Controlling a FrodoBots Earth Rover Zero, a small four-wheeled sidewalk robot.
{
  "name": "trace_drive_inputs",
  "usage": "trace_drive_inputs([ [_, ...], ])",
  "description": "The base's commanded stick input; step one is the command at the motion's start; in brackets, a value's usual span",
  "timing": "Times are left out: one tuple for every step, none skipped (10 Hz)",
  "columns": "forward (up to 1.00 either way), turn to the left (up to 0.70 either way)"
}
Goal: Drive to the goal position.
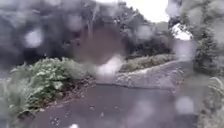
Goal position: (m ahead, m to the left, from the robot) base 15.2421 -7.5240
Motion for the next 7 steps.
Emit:
trace_drive_inputs([
  [0.85,-0.34],
  [0.85,-0.19],
  [0.85,-0.04],
  [0.85,0.0],
  [0.85,0.0],
  [0.85,0.0],
  [0.85,0.0],
])
